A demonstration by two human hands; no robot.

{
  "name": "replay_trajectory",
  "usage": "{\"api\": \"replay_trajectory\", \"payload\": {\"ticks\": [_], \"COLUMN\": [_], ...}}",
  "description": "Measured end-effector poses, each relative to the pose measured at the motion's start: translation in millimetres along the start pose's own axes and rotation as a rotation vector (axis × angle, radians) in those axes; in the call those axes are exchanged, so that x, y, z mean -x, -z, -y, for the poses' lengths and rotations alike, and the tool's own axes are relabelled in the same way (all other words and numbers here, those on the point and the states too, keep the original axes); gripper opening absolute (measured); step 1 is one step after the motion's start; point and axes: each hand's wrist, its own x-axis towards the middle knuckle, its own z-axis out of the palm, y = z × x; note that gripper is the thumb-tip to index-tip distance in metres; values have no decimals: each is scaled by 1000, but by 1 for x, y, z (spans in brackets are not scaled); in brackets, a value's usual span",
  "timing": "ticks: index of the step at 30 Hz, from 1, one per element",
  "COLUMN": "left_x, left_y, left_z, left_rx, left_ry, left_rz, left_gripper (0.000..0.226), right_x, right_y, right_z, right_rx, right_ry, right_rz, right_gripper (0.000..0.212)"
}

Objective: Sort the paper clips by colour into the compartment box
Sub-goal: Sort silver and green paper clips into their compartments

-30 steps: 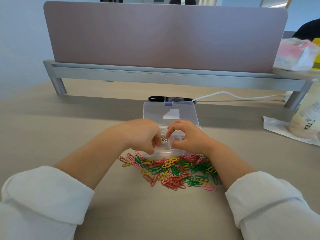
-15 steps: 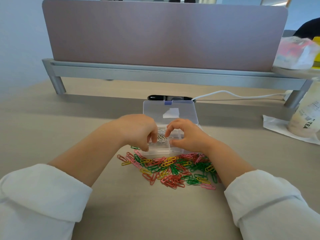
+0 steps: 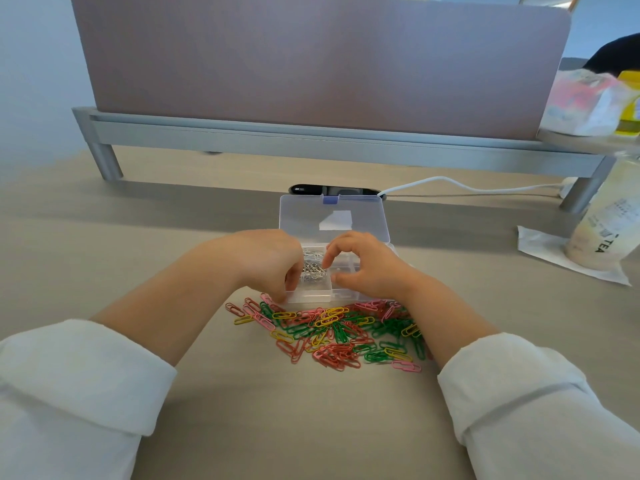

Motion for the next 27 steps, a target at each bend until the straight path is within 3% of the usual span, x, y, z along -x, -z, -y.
{"api": "replay_trajectory", "payload": {"ticks": [8, 12, 14, 23, 27], "left_x": [3, -3, -8, -7, -1], "left_y": [6, 4, -3, -2, 0], "left_z": [13, 17, 14, 25, 28], "left_rx": [213, 212, 148, 221, 177], "left_ry": [-30, 44, 80, 42, 12], "left_rz": [-47, -407, -463, -122, -72], "left_gripper": [10, 2, 3, 34, 40], "right_x": [0, 0, 0, 5, 7], "right_y": [1, 0, 0, 5, 8], "right_z": [1, 1, 1, 7, 17], "right_rx": [-4, -8, -4, -25, 99], "right_ry": [7, 23, 19, 10, 38], "right_rz": [-3, -9, -8, -15, 96], "right_gripper": [23, 22, 20, 15, 30]}}
